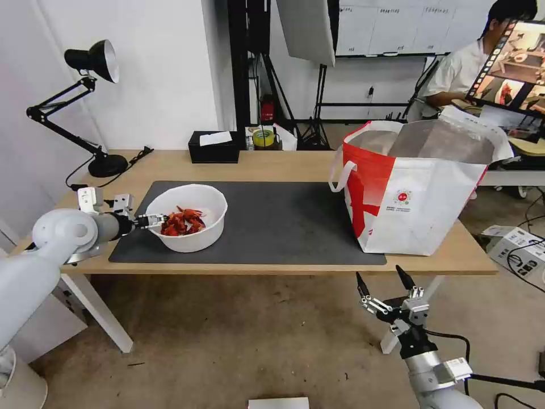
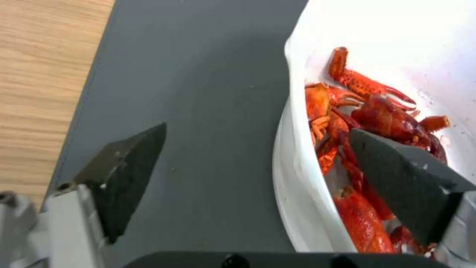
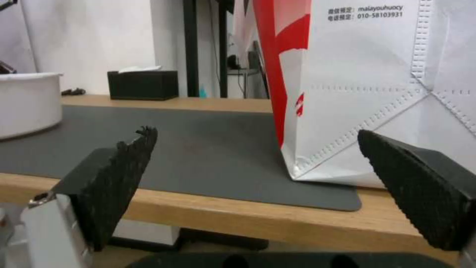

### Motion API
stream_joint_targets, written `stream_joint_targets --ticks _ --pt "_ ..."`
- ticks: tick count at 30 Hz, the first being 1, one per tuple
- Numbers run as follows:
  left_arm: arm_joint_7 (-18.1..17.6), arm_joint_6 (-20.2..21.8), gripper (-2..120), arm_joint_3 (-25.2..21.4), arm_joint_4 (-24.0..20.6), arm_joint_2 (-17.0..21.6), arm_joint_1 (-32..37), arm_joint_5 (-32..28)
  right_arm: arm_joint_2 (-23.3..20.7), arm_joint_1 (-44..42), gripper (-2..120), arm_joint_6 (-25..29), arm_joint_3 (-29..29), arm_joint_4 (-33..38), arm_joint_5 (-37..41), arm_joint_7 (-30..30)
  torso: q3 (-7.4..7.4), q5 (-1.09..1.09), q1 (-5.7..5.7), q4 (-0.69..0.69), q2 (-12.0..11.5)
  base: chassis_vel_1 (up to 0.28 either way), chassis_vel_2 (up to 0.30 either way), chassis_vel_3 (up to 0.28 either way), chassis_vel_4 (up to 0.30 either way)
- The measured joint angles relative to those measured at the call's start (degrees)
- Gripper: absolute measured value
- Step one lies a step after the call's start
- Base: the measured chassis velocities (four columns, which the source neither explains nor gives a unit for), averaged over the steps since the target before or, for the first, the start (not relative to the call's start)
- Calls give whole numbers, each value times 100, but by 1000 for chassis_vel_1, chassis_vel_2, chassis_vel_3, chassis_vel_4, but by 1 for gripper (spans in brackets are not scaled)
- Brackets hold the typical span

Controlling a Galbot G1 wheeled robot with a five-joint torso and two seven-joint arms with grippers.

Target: Pick up the trash from the table and place it into the takeout bag.

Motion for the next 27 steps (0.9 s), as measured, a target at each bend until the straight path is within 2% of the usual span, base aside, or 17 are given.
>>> stream_joint_targets --ticks 3,4,7,8,11,12,15,17,19,20,23,27 --pt "-57 -10 82 44 0 -14 -45 -2 0 0 100 0 0 0 0 0 0 -1 0 0 0 0 0 0 0" --pt "-57 -10 82 44 0 -14 -45 -2 0 0 100 0 0 0 0 0 0 -1 0 0 0 0 0 0 0" --pt "-81 -19 69 61 -8 -19 -53 -2 0 0 100 0 0 0 0 0 0 -1 0 0 0 0 0 0 0" --pt "-81 -19 69 61 -8 -19 -53 -2 0 0 100 0 0 0 0 0 0 -1 0 0 0 0 0 0 0" --pt "-90 -30 52 66 -34 -18 -36 -4 0 0 100 0 0 0 0 0 0 -1 0 0 0 0 0 0 0" --pt "-90 -30 52 66 -34 -18 -36 -4 0 0 100 0 0 0 0 0 0 -1 0 0 0 0 0 0 0" --pt "-113 -34 39 56 -56 -17 -21 -83 0 0 100 0 0 0 0 0 0 -1 0 -1 0 0 0 0 0" --pt "-118 -35 35 51 -67 -17 -18 -115 0 0 100 0 0 0 0 0 0 -2 0 0 0 0 0 0 0" --pt "-133 -35 24 42 -91 -11 -11 -170 0 0 100 0 0 0 0 0 1 -2 0 -1 0 0 0 0 0" --pt "-133 -35 24 42 -91 -11 -11 -170 0 0 100 0 0 0 0 0 1 -2 0 -1 0 0 0 0 0" --pt "-141 -35 9 38 -135 0 -7 -189 0 0 100 0 0 0 0 0 1 -3 0 -1 0 0 0 0 0" --pt "-136 -48 0 38 -160 -3 -3 -207 0 0 100 0 0 0 0 0 1 -1 0 -2 0 0 0 0 0"
